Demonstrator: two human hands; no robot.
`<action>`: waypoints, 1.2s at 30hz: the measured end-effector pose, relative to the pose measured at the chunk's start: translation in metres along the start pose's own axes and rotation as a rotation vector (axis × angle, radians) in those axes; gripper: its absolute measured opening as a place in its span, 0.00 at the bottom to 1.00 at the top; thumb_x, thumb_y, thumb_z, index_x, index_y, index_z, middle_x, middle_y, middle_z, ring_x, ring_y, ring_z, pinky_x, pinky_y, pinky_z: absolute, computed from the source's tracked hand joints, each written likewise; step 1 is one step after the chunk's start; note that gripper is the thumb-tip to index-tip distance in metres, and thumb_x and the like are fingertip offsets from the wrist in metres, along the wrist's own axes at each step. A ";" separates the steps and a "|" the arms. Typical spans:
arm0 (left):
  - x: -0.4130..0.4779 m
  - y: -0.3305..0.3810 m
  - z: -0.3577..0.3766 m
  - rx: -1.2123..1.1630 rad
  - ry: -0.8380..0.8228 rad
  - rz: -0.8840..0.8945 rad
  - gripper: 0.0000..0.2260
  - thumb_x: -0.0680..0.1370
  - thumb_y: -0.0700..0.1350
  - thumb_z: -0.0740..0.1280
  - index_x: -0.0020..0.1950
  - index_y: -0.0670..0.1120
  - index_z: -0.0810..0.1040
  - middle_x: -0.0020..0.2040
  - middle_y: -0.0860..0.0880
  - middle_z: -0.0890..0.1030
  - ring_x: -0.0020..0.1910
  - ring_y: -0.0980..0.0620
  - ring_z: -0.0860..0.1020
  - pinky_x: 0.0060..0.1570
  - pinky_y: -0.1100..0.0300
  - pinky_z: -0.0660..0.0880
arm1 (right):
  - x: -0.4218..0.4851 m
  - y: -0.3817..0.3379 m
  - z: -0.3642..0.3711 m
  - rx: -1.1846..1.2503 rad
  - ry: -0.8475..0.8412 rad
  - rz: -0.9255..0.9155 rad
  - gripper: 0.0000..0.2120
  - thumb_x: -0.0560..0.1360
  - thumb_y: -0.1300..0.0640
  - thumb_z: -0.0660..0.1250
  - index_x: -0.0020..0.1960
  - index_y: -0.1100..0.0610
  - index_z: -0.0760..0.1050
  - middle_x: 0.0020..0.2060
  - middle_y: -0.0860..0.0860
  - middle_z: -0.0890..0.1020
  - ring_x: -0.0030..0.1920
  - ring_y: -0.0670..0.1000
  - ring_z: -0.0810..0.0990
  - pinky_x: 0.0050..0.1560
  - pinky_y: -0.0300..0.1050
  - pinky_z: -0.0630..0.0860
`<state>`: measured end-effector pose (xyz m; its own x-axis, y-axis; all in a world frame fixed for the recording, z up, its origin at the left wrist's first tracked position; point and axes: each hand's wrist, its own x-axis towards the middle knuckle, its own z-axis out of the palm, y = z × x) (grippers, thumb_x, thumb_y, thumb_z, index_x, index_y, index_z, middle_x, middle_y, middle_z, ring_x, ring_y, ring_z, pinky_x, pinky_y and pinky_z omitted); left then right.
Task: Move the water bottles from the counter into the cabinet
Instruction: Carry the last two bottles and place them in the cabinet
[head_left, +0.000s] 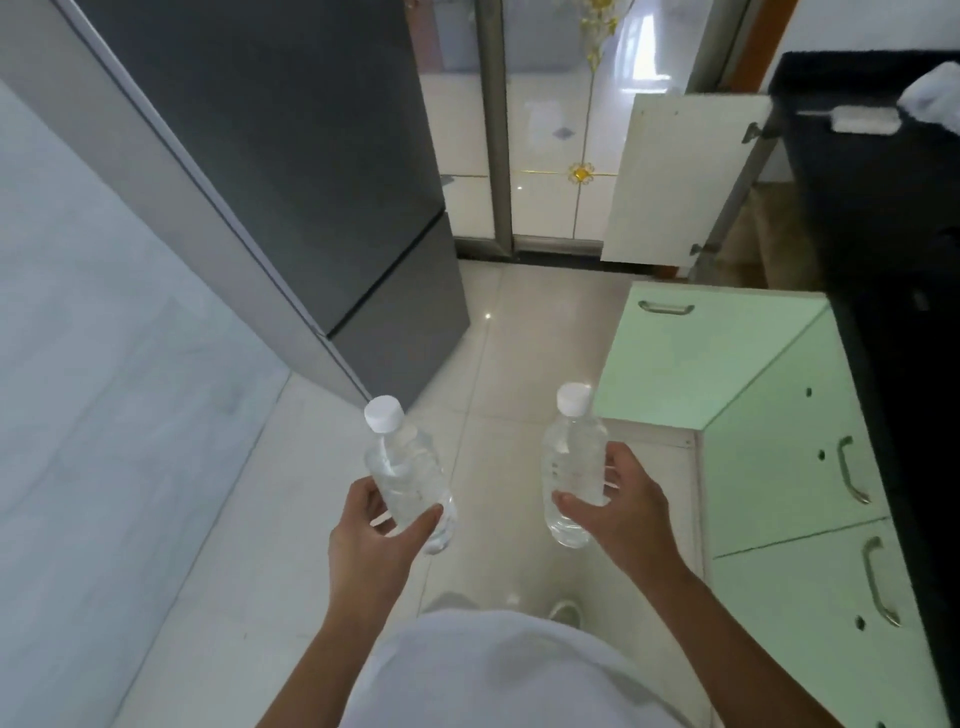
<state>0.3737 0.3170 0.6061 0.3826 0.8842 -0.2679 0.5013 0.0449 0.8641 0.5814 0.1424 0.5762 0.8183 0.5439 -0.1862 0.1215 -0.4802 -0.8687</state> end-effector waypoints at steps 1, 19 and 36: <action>0.008 0.003 -0.001 0.003 0.023 -0.006 0.21 0.67 0.48 0.82 0.55 0.56 0.77 0.52 0.58 0.85 0.49 0.57 0.85 0.44 0.63 0.77 | 0.014 -0.011 0.002 -0.009 -0.017 -0.025 0.24 0.62 0.48 0.82 0.52 0.41 0.72 0.46 0.34 0.82 0.48 0.38 0.82 0.49 0.39 0.80; 0.310 0.108 0.068 0.134 -0.247 0.187 0.25 0.68 0.59 0.79 0.61 0.57 0.77 0.53 0.61 0.84 0.52 0.61 0.83 0.51 0.57 0.80 | 0.247 -0.089 0.032 0.020 0.177 0.114 0.24 0.63 0.49 0.82 0.53 0.41 0.74 0.46 0.37 0.84 0.47 0.37 0.83 0.50 0.41 0.81; 0.539 0.252 0.198 0.189 -0.314 0.245 0.24 0.69 0.51 0.81 0.60 0.52 0.76 0.52 0.60 0.84 0.49 0.65 0.83 0.47 0.66 0.79 | 0.530 -0.105 0.011 0.055 0.231 0.172 0.26 0.63 0.48 0.83 0.56 0.42 0.74 0.46 0.34 0.82 0.46 0.38 0.82 0.45 0.36 0.81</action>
<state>0.8600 0.7129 0.5946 0.7107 0.6726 -0.2063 0.4880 -0.2601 0.8332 0.9961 0.4889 0.5638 0.9313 0.2836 -0.2286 -0.0554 -0.5099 -0.8584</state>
